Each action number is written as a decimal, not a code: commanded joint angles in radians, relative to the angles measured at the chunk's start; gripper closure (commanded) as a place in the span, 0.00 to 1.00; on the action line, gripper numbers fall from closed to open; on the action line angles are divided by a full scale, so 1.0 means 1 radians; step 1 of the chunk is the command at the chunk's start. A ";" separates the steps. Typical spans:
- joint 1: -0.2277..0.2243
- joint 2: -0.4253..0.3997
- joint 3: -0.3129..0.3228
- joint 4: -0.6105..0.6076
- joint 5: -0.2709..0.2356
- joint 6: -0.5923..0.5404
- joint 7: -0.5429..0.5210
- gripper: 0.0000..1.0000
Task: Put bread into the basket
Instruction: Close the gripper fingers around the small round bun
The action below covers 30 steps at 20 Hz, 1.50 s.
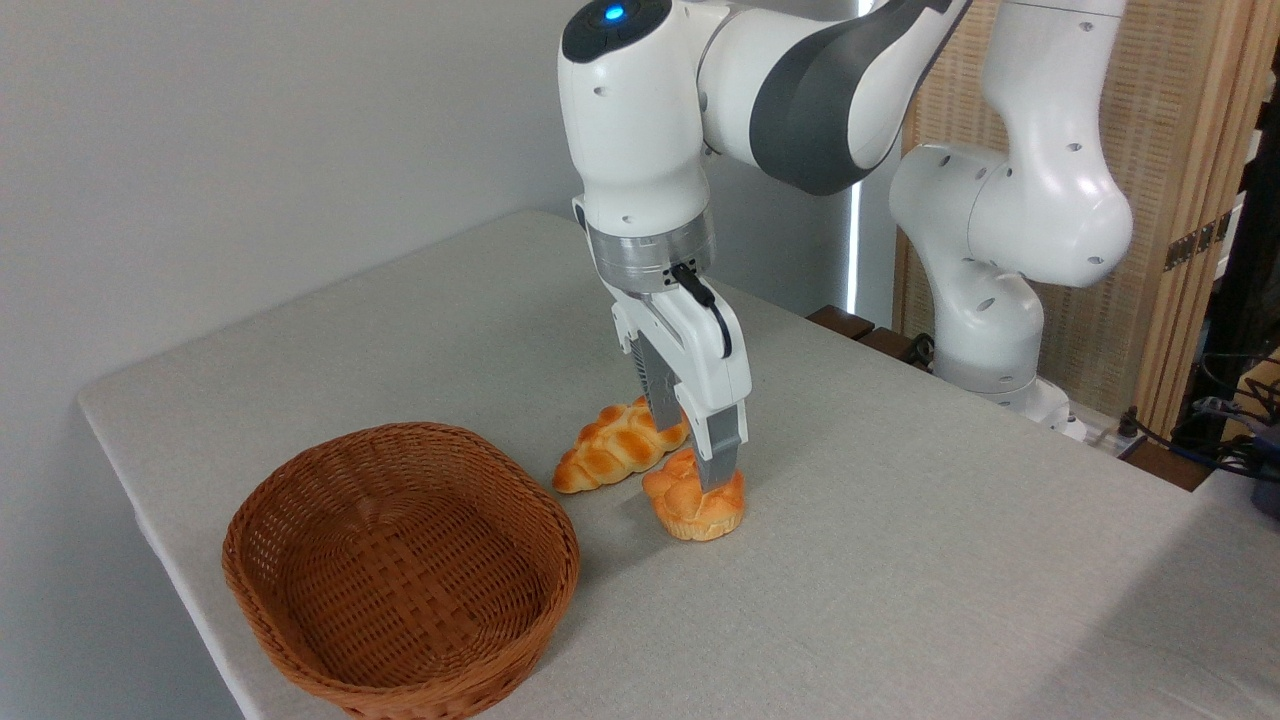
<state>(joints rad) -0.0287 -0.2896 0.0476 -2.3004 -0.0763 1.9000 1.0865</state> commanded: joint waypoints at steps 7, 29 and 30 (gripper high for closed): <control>-0.005 -0.005 0.008 -0.077 0.006 0.079 0.021 0.00; 0.001 0.010 0.008 -0.085 0.063 0.085 0.085 0.00; 0.001 0.010 0.008 -0.085 0.063 0.085 0.082 0.00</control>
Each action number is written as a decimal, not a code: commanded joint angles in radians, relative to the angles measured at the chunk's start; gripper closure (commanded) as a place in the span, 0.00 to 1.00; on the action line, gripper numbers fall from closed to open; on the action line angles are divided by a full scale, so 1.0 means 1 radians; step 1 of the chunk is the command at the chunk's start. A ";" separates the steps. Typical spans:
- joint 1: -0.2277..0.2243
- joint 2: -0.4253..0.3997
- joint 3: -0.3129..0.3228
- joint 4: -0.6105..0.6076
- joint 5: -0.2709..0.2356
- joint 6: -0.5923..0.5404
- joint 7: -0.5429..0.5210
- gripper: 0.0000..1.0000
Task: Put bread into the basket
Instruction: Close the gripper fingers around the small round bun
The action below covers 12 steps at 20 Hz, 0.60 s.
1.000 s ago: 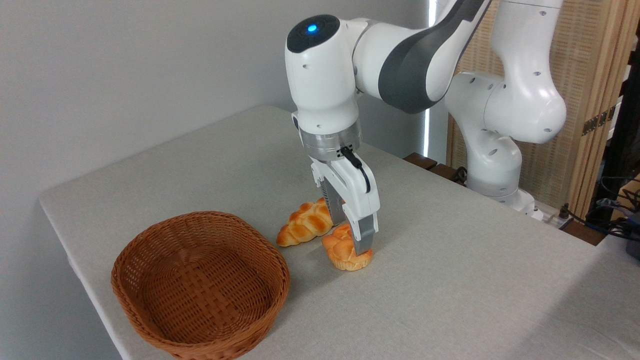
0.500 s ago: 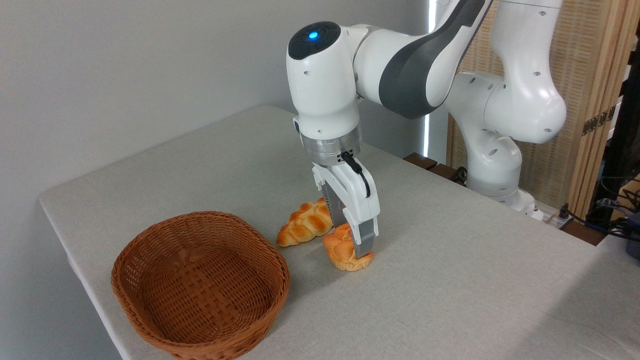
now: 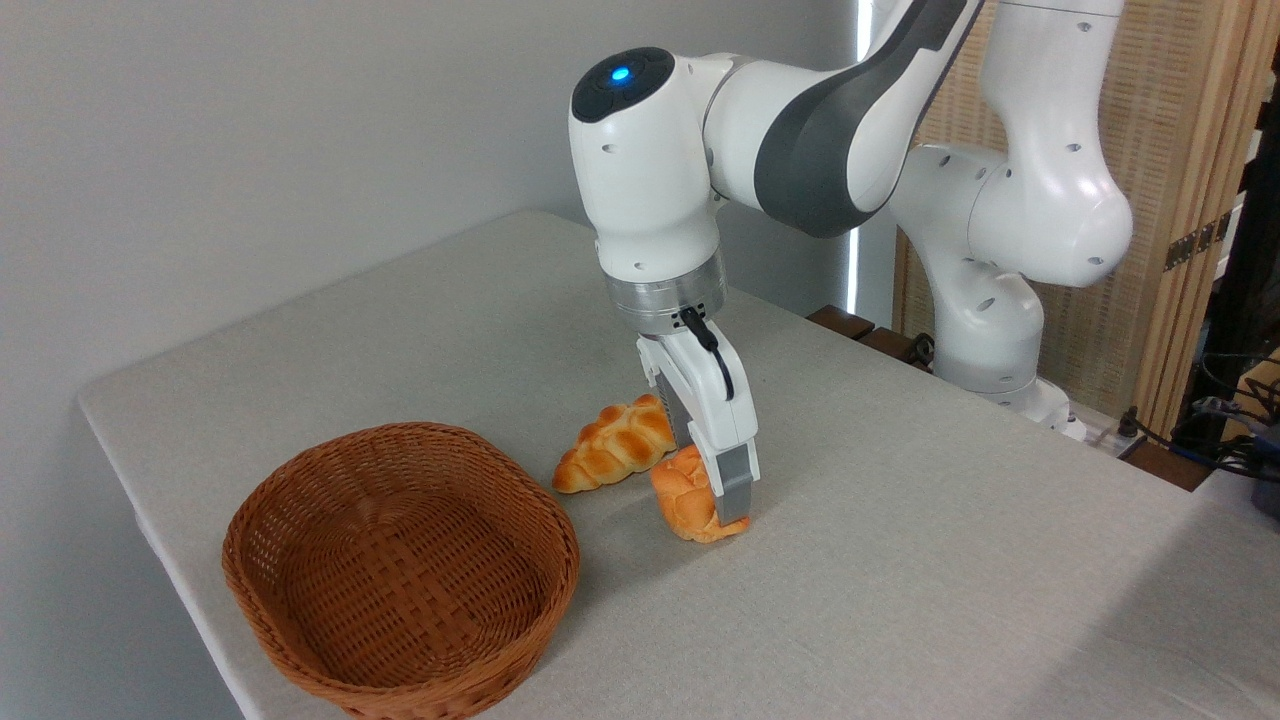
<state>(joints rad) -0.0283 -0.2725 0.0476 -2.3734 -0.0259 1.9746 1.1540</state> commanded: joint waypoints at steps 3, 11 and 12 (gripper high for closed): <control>0.002 -0.008 0.008 -0.012 0.012 0.010 0.018 0.28; 0.002 -0.008 0.008 -0.012 0.012 0.010 0.021 0.50; 0.002 -0.008 0.008 -0.012 0.012 0.010 0.021 0.50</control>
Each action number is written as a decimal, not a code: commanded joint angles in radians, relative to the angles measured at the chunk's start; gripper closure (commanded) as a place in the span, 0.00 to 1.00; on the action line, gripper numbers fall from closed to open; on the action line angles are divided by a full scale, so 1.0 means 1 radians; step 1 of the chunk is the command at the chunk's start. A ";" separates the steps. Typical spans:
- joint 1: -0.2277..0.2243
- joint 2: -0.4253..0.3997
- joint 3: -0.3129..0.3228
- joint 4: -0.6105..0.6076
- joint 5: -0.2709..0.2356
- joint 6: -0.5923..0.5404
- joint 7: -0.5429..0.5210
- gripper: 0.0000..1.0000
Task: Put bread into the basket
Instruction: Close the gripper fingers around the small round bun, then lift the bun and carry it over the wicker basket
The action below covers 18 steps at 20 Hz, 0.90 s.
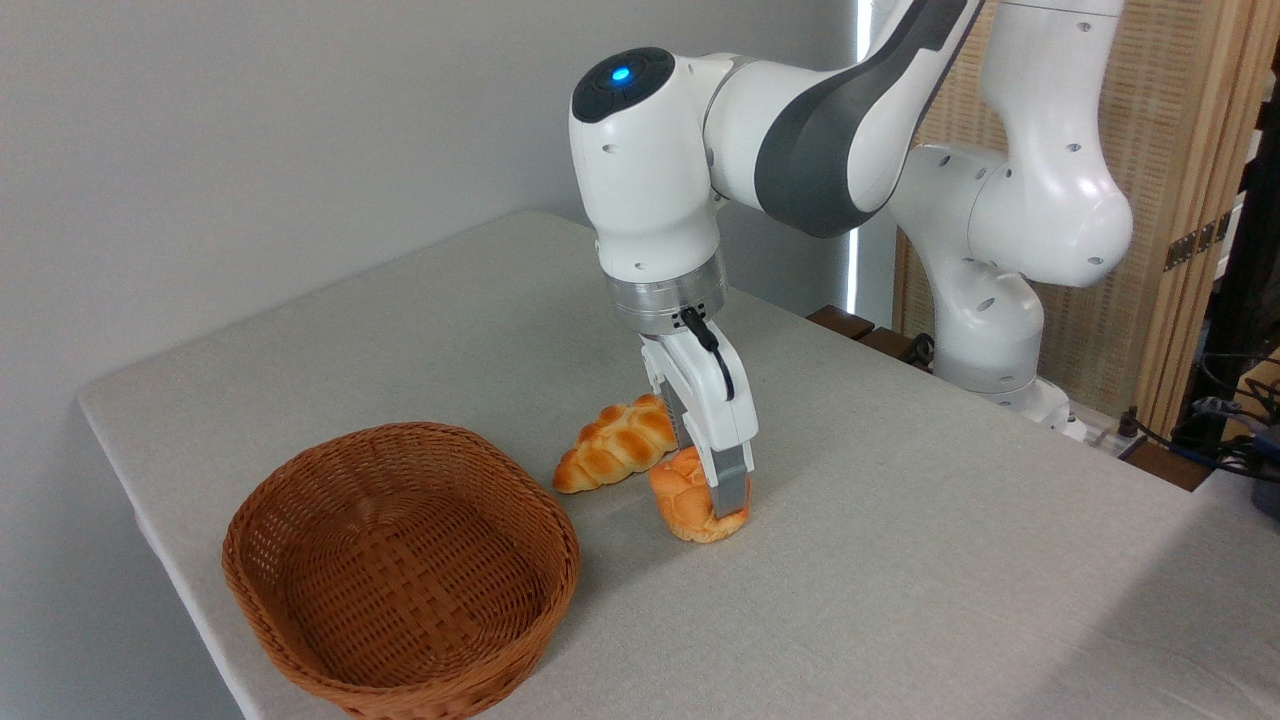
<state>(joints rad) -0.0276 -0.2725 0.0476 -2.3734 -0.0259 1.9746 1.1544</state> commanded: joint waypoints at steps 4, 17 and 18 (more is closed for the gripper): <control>0.002 -0.008 0.008 -0.012 0.012 0.010 0.021 0.50; 0.000 -0.019 0.008 0.002 0.012 -0.052 0.014 0.49; -0.002 -0.027 0.008 0.008 0.011 -0.054 0.011 0.49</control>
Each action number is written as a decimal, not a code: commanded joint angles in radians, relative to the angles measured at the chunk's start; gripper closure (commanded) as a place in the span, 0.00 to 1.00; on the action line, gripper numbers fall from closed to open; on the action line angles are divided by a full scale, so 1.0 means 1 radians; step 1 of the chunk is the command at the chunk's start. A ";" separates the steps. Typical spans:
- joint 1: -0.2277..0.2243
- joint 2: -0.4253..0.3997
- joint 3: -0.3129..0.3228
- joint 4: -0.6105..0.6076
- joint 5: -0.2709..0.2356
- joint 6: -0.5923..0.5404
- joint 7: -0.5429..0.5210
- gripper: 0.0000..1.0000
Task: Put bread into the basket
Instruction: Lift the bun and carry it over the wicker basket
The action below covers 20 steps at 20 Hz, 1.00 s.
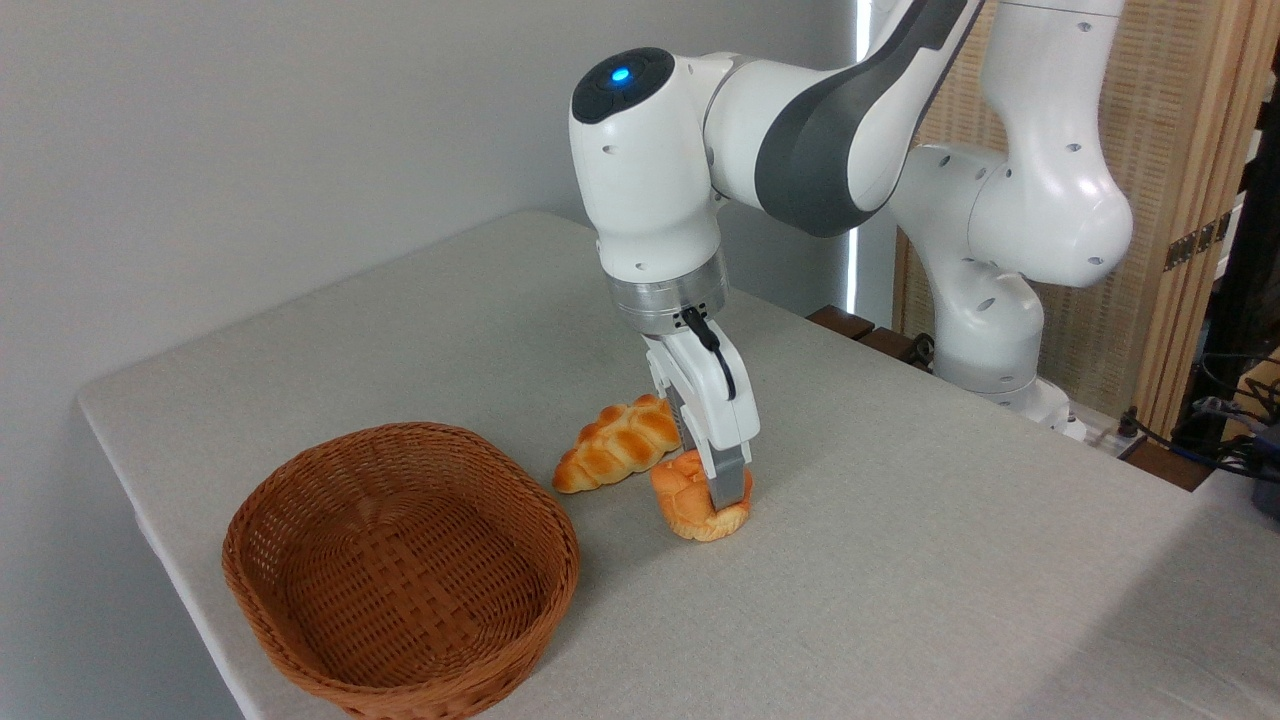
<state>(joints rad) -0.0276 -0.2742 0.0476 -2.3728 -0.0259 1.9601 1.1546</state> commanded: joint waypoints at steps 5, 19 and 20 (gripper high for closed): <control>-0.005 -0.056 0.008 0.090 -0.012 -0.133 -0.007 0.49; -0.093 0.217 -0.002 0.438 -0.341 0.123 -0.329 0.45; -0.110 0.233 -0.003 0.438 -0.339 0.153 -0.352 0.45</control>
<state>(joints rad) -0.0803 -0.0970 0.0433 -1.9601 -0.3523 2.0296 0.8844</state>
